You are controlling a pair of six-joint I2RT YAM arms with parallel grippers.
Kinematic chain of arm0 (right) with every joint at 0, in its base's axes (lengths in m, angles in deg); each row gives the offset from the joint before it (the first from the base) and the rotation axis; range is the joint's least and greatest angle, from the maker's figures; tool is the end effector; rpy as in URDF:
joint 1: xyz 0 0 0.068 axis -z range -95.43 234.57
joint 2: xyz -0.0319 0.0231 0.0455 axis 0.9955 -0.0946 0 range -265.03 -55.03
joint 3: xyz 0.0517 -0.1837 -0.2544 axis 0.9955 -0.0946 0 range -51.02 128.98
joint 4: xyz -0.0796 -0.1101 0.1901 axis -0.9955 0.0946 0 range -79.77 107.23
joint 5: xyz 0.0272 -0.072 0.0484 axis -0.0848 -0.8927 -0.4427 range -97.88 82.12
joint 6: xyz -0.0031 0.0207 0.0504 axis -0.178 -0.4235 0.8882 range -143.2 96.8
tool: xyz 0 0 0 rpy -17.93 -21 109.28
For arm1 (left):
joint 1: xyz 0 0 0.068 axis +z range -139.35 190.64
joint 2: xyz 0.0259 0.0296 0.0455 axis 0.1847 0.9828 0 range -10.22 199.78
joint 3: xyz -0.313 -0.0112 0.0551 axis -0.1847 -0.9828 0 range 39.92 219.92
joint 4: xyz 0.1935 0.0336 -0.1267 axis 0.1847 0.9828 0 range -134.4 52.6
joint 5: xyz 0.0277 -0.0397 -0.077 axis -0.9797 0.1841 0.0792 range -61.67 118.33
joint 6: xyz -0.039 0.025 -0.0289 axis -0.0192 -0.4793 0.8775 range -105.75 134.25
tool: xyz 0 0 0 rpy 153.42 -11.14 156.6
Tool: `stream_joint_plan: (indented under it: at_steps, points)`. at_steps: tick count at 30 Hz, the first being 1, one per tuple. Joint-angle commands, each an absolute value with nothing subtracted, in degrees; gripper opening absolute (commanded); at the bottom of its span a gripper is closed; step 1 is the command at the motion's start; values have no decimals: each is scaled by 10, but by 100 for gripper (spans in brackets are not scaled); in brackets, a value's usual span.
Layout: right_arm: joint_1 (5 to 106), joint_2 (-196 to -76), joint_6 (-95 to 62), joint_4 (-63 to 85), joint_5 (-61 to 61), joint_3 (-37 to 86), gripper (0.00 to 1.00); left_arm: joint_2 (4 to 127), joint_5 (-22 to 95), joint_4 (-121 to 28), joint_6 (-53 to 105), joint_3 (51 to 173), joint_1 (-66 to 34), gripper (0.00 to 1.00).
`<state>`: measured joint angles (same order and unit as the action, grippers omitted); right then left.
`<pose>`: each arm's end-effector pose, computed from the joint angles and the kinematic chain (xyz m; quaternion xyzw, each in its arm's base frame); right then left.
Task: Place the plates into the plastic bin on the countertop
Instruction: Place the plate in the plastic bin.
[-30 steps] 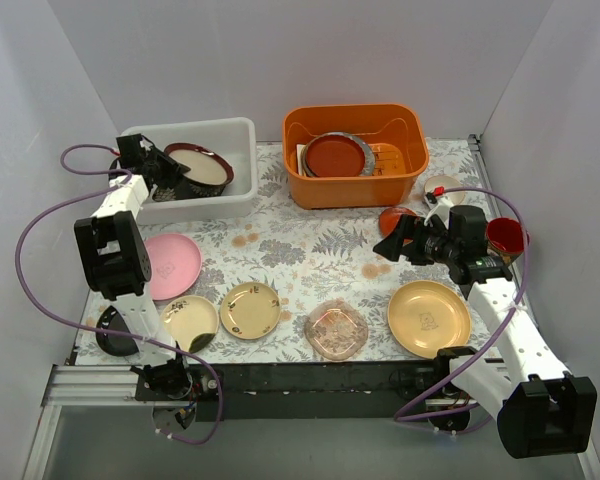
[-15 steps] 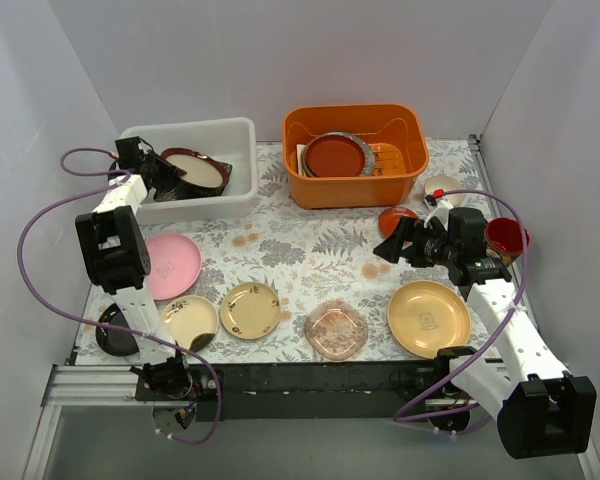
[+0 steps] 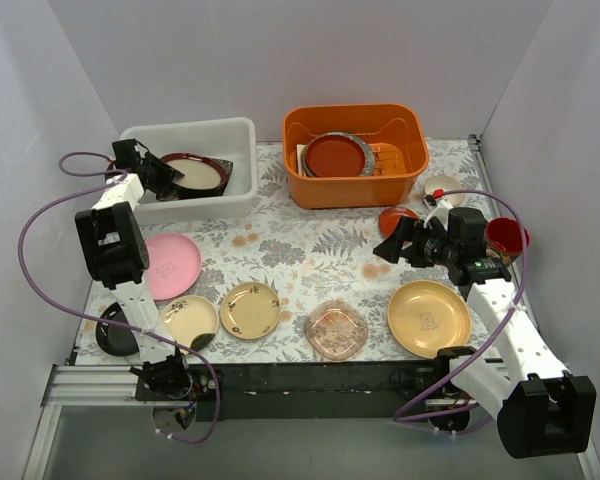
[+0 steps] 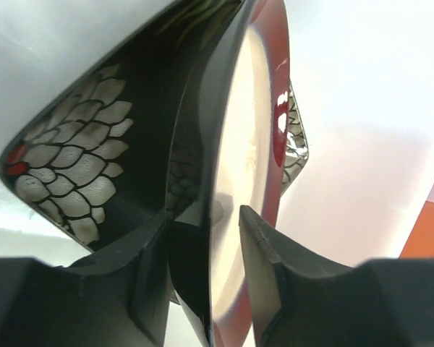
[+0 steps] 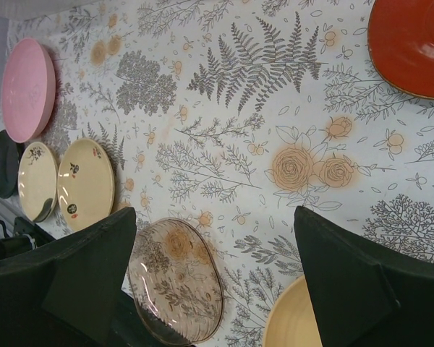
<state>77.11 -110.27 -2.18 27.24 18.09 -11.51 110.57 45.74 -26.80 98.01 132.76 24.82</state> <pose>0.1527 0.0362 0.3103 -0.0059 0.8620 0.3060 0.4040 0.4617 0.1052 0.2546 -0.6527 0.6439 -0.3284 0.2271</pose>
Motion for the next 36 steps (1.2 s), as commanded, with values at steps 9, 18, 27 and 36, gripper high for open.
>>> stream_joint_plan:
  at_steps: [9, 18, 27, 36]
  points:
    - [775, -1105, -19, 253, 195, -111, 97, 1126, 459, -187, 970, 1397, 275, 53]
    - [774, -1104, -21, 253, 198, -115, 97, 1181, 502, -114, 920, 1480, 280, 64]
    - [775, -1100, -22, 252, 198, -120, 97, 1183, 564, -114, 894, 1475, 280, 66]
    - [774, -1095, -18, 249, 199, -126, 97, 1155, 610, -112, 880, 1456, 278, 67]
